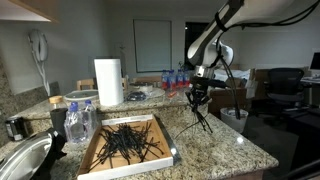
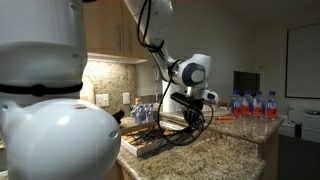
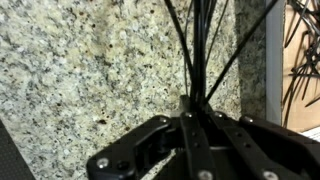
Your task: Remove the zip ties from the box
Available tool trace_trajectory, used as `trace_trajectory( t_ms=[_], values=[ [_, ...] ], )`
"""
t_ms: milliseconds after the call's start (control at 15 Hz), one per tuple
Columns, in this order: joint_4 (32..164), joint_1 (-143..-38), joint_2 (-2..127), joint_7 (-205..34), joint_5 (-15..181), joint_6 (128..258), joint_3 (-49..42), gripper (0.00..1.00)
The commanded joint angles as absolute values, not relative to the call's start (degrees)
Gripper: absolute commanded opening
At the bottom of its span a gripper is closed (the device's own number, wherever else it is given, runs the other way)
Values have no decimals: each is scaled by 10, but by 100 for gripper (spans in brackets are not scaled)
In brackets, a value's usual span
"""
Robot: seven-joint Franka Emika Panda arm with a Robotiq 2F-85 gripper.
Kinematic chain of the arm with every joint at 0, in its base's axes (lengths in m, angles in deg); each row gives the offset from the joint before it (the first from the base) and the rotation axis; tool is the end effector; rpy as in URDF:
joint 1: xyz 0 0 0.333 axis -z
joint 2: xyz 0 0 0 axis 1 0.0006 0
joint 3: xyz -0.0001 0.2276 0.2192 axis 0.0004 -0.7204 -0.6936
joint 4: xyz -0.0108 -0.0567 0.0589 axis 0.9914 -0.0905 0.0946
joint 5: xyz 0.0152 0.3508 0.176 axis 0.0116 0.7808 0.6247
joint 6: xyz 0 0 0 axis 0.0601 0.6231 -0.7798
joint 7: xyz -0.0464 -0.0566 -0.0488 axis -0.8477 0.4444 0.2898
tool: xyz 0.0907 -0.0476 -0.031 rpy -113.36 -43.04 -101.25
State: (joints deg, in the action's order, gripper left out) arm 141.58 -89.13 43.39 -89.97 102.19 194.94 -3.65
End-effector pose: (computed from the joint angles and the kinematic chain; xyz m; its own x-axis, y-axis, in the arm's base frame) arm 0.4941 -0.0379 0.3448 0.9046 -0.4261 -0.0094 -0.4187 -0.8843 -0.2065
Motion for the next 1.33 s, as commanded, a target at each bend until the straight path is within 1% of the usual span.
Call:
trace_trajectory(
  t_ms=[0,400,867,1267],
  values=[
    [1438,-877,431,-896,1031,1976,-32,8],
    [1430,-868,461,-912,1016,1973,-26,8],
    [1417,-867,524,-952,1019,2065,-25,8],
    [1386,-875,576,-971,1004,2063,-27,8]
  ],
)
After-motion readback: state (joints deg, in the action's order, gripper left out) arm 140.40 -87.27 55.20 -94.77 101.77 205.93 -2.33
